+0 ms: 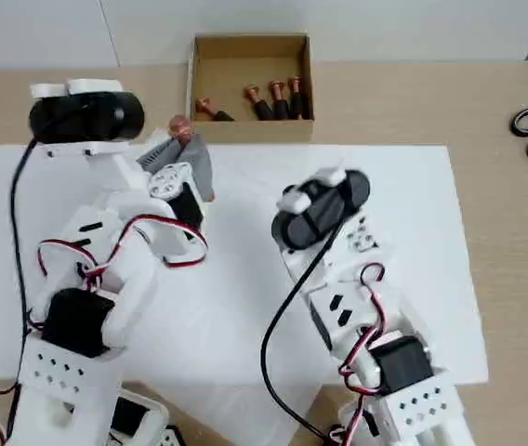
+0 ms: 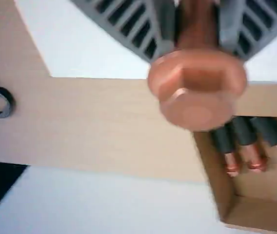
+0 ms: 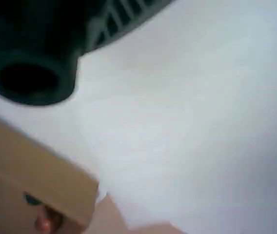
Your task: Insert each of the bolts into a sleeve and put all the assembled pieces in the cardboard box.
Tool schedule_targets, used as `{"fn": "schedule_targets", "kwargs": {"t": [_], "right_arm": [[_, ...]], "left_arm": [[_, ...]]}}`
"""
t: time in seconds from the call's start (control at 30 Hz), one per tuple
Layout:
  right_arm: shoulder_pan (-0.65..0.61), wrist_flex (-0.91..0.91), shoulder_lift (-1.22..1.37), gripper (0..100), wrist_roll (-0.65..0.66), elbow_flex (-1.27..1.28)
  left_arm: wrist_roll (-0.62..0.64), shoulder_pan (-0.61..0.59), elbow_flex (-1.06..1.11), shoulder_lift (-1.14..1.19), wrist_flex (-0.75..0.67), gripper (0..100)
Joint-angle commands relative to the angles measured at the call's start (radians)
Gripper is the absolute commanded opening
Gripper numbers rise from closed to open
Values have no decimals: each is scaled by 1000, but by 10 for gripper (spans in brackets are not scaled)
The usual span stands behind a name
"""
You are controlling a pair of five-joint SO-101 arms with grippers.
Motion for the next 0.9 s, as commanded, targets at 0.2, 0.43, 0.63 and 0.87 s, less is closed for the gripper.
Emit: {"fn": "schedule_targets", "kwargs": {"t": [0.2, 0.43, 0.63, 0.87], "right_arm": [[-84, -47, -62, 3, -207, 114], [-127, -48, -67, 3, -209, 146], [-137, -48, -67, 3, -209, 146], [-137, -42, -68, 3, -209, 144]], "left_arm": [[-98, 37, 59, -23, -140, 5], [-52, 75, 160, -25, -265, 5], [78, 106, 166, -25, -264, 5], [86, 109, 248, -25, -275, 5]]}}
